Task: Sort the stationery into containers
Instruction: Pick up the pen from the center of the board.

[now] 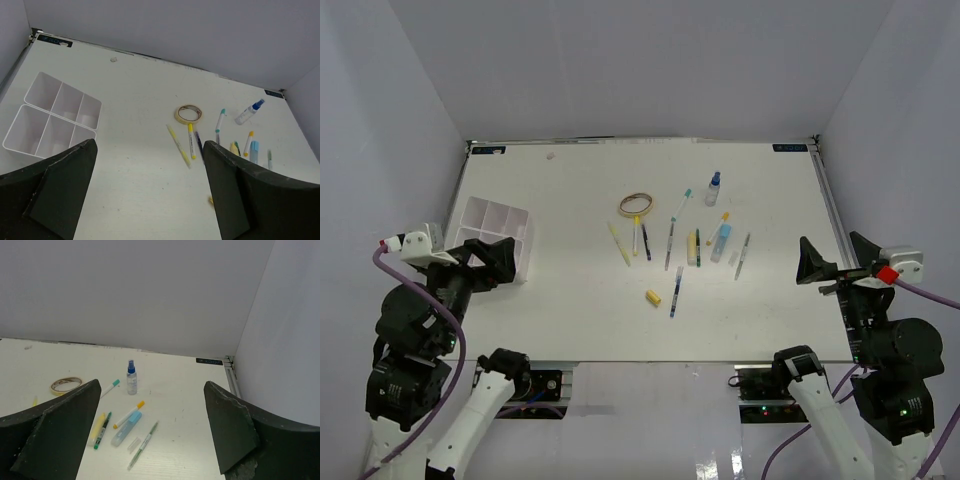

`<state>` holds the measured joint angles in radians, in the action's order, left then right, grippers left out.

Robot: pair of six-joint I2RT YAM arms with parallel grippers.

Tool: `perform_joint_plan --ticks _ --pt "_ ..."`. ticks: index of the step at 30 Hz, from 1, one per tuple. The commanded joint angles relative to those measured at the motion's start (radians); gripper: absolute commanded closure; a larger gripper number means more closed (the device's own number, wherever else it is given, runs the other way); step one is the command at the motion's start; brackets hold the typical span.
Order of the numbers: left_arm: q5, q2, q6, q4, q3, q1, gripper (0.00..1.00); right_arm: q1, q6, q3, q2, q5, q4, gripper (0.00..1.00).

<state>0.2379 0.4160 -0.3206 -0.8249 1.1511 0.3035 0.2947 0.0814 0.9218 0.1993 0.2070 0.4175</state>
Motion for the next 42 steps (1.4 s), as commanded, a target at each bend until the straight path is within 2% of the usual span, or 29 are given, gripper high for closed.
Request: perform_joint_plan --ticks 1,5,6,11,21,24,29,32,35,42 --pt "-0.023 0.0 -0.008 -0.02 -0.019 0.006 0.02 -0.003 -0.022 0.015 0.006 0.003 0.009 0.1" --pt "-0.055 0.012 -0.008 -0.008 -0.054 0.006 0.02 -0.002 -0.064 0.015 0.054 -0.061 0.058 0.1" --pt "-0.064 0.021 -0.008 0.003 -0.066 0.006 0.02 -0.003 -0.074 -0.004 0.064 -0.116 0.064 0.1" --pt "-0.161 0.085 -0.021 0.029 -0.145 0.005 0.02 -0.003 -0.23 -0.095 0.152 -0.228 0.056 0.1" --pt "-0.319 0.291 -0.06 0.252 -0.297 0.006 0.02 0.009 -0.396 -0.141 0.624 -0.225 0.146 0.09" --pt "-0.336 0.342 -0.08 0.331 -0.344 0.005 0.02 0.072 -0.452 -0.182 0.701 -0.166 0.07 0.07" --pt "-0.342 0.368 -0.086 0.444 -0.433 0.006 0.02 0.286 -0.56 -0.187 0.892 -0.02 0.006 0.06" --pt "-0.287 0.36 -0.071 0.466 -0.484 0.005 0.02 0.377 -0.634 -0.182 0.972 0.009 -0.052 0.0" --pt "-0.221 0.345 -0.037 0.454 -0.502 0.005 0.02 0.452 -0.69 -0.156 1.081 0.066 -0.077 0.08" --pt "-0.23 0.328 -0.041 0.46 -0.507 0.005 0.02 0.56 -0.773 -0.106 1.244 0.112 -0.144 0.25"
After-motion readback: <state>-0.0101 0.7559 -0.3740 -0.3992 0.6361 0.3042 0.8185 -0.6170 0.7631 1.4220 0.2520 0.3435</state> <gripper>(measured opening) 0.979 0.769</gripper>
